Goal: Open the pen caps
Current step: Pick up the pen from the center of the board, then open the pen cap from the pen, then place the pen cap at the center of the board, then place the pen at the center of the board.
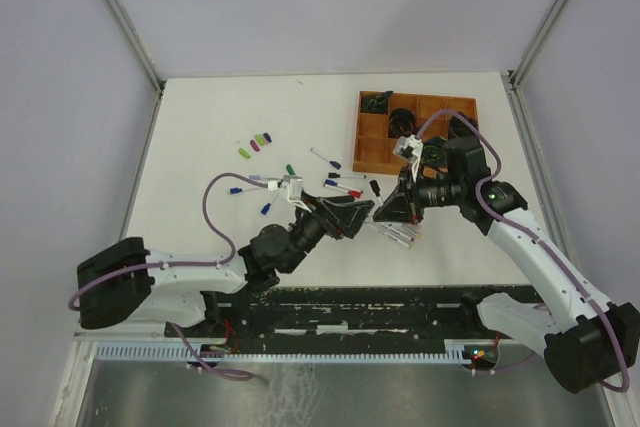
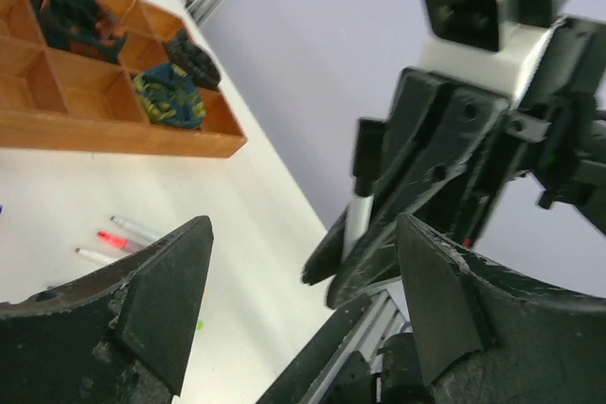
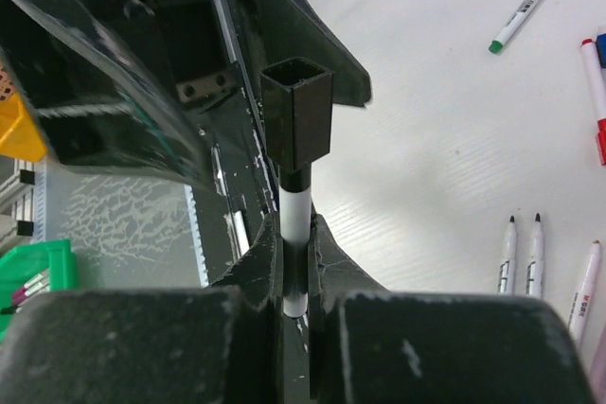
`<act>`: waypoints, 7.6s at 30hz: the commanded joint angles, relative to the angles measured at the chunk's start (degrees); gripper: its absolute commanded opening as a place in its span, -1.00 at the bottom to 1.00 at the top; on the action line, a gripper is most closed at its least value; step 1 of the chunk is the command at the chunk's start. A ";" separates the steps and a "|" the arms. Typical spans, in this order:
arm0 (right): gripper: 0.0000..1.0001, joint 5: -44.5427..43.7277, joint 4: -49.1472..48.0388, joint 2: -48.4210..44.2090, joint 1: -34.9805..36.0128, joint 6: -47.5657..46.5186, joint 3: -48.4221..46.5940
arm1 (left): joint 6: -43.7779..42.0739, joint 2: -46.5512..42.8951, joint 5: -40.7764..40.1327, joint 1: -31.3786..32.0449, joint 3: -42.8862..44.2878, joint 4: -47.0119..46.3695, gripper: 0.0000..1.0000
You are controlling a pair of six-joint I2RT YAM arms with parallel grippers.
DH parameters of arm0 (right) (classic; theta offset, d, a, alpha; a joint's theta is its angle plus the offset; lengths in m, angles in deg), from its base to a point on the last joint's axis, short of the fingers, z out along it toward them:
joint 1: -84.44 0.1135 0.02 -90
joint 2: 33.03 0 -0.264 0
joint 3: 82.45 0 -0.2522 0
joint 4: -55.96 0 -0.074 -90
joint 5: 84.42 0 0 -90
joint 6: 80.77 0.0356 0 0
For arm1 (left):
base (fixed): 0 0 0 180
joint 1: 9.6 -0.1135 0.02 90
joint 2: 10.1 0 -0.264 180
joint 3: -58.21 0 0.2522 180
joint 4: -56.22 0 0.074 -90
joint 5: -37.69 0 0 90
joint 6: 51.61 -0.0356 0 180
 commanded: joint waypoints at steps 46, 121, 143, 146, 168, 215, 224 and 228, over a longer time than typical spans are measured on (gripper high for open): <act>-0.97 -1.41 9.82 0.83 -0.41 -12.23 -3.93 | 13.76 7.90 23.53 -9.85 9.18 -2.11 -0.10; -0.96 -30.15 14.15 -2.93 -0.40 -18.45 -5.54 | 8.05 10.60 24.96 -41.24 25.28 46.93 -0.95; -0.95 -37.23 14.57 -3.56 -0.66 -19.99 -5.31 | 0.94 57.62 7.80 -44.72 86.94 106.31 -0.94; -0.96 -36.94 14.66 -3.65 -0.67 -20.02 -5.41 | 0.61 59.41 8.93 -45.39 90.57 107.75 -0.94; -0.97 -35.86 14.94 -4.43 -0.70 -20.03 -5.40 | 1.49 64.48 15.01 -50.14 92.30 109.18 -0.27; -0.79 -54.08 23.40 31.66 -10.35 -25.79 -9.30 | -17.36 -9.76 19.66 -46.00 8.99 49.15 0.63; -0.64 -54.29 23.79 36.07 -10.34 -25.43 -10.19 | -16.39 -11.00 17.85 -45.99 7.06 48.31 0.62; -0.56 -54.32 24.33 37.42 -10.34 -25.18 -10.50 | -16.38 -10.10 17.95 -45.94 7.66 48.78 0.62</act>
